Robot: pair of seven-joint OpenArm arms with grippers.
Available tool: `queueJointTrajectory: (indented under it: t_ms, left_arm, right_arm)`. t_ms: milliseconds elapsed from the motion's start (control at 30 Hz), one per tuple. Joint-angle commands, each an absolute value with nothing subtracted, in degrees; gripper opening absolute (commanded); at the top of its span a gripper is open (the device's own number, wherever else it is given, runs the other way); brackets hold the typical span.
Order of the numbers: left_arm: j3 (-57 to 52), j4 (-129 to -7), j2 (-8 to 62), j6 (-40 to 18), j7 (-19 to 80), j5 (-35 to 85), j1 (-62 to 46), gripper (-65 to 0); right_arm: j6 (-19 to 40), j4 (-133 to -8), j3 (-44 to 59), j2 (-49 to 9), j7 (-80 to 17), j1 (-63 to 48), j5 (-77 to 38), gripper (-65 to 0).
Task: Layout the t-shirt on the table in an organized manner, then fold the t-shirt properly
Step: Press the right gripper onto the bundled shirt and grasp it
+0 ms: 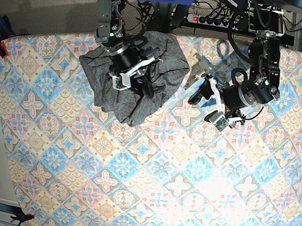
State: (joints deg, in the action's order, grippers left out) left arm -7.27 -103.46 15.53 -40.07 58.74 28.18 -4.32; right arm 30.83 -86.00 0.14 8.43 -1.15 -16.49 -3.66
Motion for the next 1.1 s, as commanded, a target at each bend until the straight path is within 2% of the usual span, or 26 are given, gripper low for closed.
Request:
queueJointTrajectory:
  t_ms: [0,233,333,567,833,1067]
  left_arm:
    - [-7.4,-104.7,15.9,-40.0,57.5,29.1,-3.7,-21.4]
    - [-7.4,-104.6,15.8,-40.0,57.5,29.0,-3.7,-21.4]
    - [-7.4,-104.6,15.8,-40.0,57.5,29.0,-3.7,-21.4]
    - [-7.4,-104.6,15.8,-40.0,57.5,29.0,-3.8,-21.4]
    - [-7.3,-104.6,15.7,-40.0,57.5,29.0,-3.8,-21.4]
    - [-1.9,-104.6,15.8,-40.0,57.5,29.0,-3.6,-21.4]
  right_arm:
    - [31.3,-87.4,0.2,8.6,0.3,-16.5,-4.4,-65.0]
    - [31.2,-96.7,0.0,8.6,-2.5,-16.5,-3.9,-65.0]
    - [31.2,-102.1,0.1,8.6,-7.0,-16.1,1.6,-65.0]
    - [31.2,-109.7,3.5,8.7,-7.3,-16.5,11.3,-65.0]
    - [31.2,-109.9,3.2,8.7,-7.7,-19.0,11.5,-65.0]
    - [31.2,-105.3,-1.4,8.7,-7.6,-19.4,11.7,-65.0]
